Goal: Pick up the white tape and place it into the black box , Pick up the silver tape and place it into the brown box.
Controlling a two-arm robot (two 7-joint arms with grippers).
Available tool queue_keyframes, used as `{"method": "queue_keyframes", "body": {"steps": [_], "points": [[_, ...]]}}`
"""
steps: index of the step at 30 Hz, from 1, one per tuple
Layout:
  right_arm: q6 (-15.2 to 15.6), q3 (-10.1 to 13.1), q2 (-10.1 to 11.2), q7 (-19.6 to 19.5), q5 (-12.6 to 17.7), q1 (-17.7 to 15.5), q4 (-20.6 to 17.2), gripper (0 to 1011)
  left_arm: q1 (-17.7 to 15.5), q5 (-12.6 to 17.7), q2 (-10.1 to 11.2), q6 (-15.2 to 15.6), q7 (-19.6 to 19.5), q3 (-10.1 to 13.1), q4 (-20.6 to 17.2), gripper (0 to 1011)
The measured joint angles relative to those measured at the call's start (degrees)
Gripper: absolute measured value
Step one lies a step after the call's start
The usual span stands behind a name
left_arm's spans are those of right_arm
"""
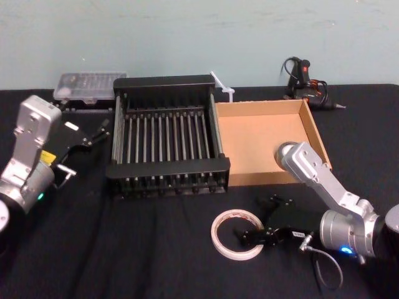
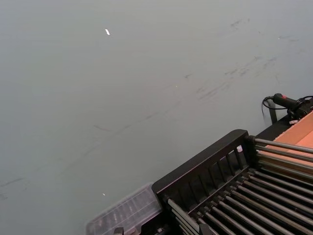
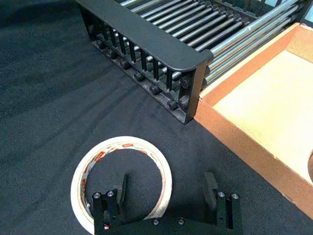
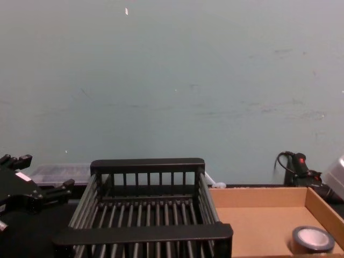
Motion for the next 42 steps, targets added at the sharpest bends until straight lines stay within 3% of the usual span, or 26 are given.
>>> {"method": "queue_keyframes", "body": {"steps": [39,42], "points": [[-0.09,0.03,-0.13,0.11,-0.16,-0.03,0.26,1002,0.0,0.0,0.0,0.0,0.0,0.0,0.0,1001],[-0.09,0.04,-0.13,0.11,-0.15,-0.03,0.26,954,0.01,0.0,0.0,0.0,0.0,0.0,0.0,1001]]}}
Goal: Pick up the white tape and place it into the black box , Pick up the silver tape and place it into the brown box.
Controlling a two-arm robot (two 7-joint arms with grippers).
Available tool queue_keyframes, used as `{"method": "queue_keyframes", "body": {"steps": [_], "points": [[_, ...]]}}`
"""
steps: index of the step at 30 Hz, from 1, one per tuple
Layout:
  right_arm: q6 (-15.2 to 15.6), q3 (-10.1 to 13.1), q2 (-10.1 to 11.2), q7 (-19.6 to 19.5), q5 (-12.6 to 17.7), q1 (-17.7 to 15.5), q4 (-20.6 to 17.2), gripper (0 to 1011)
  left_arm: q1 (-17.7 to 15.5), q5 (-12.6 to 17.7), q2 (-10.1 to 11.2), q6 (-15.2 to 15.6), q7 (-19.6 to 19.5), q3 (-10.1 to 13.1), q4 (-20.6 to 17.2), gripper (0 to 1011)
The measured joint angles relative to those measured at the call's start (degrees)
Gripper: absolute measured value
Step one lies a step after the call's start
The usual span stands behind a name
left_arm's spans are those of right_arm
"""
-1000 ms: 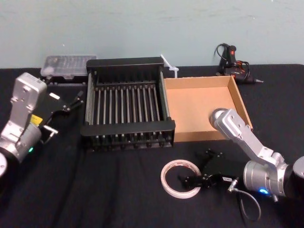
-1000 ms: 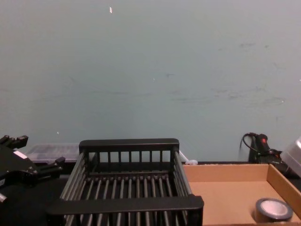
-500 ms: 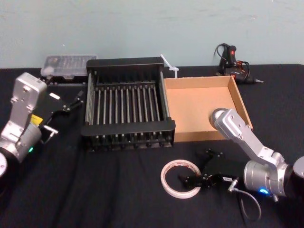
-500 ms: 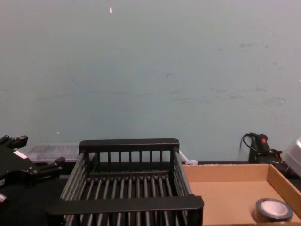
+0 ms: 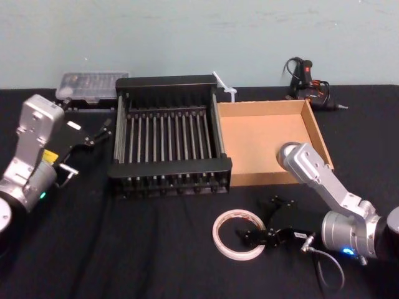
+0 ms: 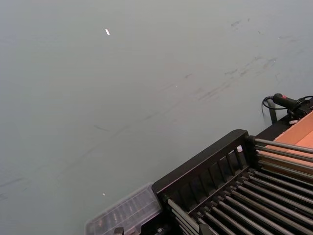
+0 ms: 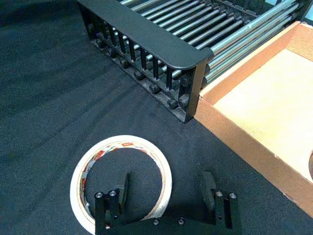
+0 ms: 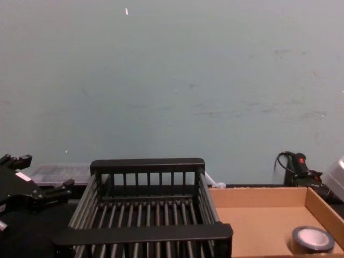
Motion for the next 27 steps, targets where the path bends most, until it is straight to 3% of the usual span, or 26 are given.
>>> {"method": "queue_keyframes", "body": {"steps": [11,27], "points": [[0.0,0.0,0.0,0.0,0.04,0.01,0.0,689,-0.01,0.0,0.0,0.0,0.0,0.0,0.0,1001],[0.01,-0.01,0.0,0.01,0.04,0.0,0.01,169,0.0,0.0,0.0,0.0,0.0,0.0,0.0,1001]]}}
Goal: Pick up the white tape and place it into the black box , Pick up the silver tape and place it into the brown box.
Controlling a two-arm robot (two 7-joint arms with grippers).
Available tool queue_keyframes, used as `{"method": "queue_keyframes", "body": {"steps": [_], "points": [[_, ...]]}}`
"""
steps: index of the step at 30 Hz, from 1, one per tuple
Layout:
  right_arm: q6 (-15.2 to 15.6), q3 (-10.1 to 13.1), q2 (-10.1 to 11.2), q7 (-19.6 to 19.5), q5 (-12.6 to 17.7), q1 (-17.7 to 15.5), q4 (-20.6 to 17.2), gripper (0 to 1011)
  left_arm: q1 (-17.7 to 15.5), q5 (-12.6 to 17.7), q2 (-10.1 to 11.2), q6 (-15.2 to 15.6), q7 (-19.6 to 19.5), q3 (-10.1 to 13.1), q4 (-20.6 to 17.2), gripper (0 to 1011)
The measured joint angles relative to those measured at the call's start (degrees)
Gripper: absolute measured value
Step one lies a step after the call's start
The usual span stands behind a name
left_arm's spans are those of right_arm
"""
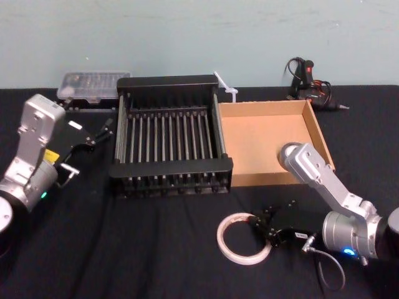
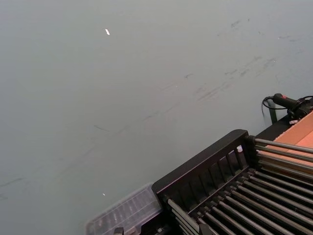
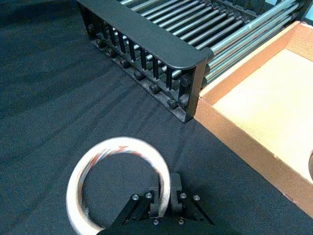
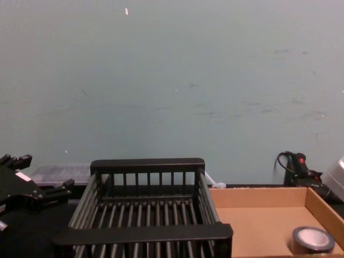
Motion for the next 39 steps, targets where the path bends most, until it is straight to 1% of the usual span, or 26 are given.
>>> {"method": "queue_keyframes", "body": {"steps": [2,6,24,30,36,39], "points": [[0.0,0.0,0.01,0.0,0.0,0.0,0.0,123,0.0,0.0,0.0,0.0,0.0,0.0,0.0,1001],[0.0,0.0,0.0,0.0,0.0,0.0,0.0,99,0.0,0.0,0.0,0.0,0.0,0.0,0.0,1001],[-0.28,0.07,0.03,0.0,-0.01,-0.1,-0.09,97,0.0,0.0,0.0,0.0,0.0,0.0,0.0,1001],[-2.05,1.15,0.3,-0.55,-0.02,-0.94,-1.13,98,0.0,0.0,0.0,0.0,0.0,0.0,0.0,1001],[-2.87,2.32,0.33,-1.48,0.0,-1.55,-1.89,98,0.0,0.0,0.0,0.0,0.0,0.0,0.0,1001],[-2.98,3.46,0.49,-2.16,0.15,-1.95,-2.64,97,0.0,0.0,0.0,0.0,0.0,0.0,0.0,1001]]}}
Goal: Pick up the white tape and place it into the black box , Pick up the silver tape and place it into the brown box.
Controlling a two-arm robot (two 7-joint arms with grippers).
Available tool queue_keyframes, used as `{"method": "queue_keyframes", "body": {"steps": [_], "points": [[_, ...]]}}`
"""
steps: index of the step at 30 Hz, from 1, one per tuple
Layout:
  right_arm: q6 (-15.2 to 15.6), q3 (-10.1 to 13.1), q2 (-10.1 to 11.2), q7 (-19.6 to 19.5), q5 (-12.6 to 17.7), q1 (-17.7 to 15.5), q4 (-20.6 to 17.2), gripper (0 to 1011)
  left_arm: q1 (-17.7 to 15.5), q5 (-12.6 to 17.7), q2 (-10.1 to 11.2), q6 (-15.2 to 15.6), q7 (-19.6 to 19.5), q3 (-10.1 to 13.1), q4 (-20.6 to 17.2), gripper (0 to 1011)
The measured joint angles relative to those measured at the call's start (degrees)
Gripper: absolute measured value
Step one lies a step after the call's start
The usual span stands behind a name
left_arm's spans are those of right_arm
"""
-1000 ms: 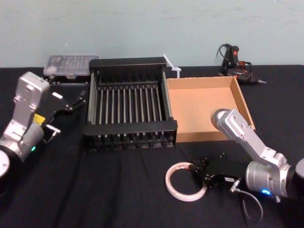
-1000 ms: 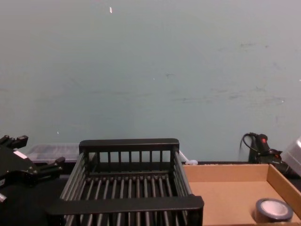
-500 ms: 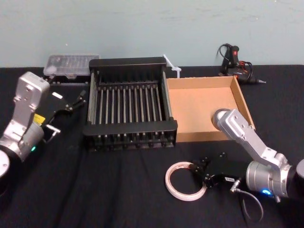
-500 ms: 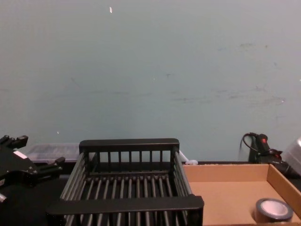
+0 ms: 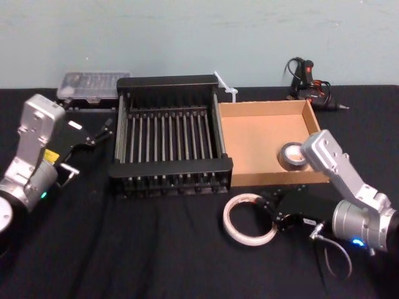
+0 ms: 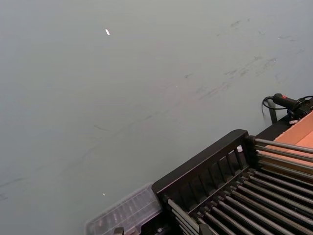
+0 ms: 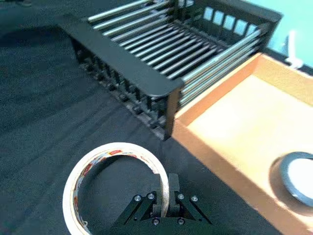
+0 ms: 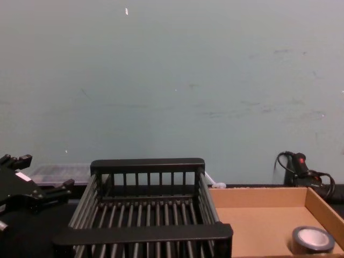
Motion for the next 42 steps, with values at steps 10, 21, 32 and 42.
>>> {"method": "queue_keyframes", "body": {"steps": [10,21,32,42], "points": [[0.53,3.69,0.56,-1.92,0.96,-0.4,-1.13,98,0.0,0.0,0.0,0.0,0.0,0.0,0.0,1001],[1.74,7.2,0.2,-4.03,1.86,0.25,-1.32,97,0.0,0.0,0.0,0.0,0.0,0.0,0.0,1001],[3.34,8.08,-1.99,-5.2,2.12,3.58,0.21,98,0.0,0.0,0.0,0.0,0.0,0.0,0.0,1001],[4.55,6.46,-4.64,-4.87,1.58,8.46,3.13,97,0.0,0.0,0.0,0.0,0.0,0.0,0.0,1001]]}}
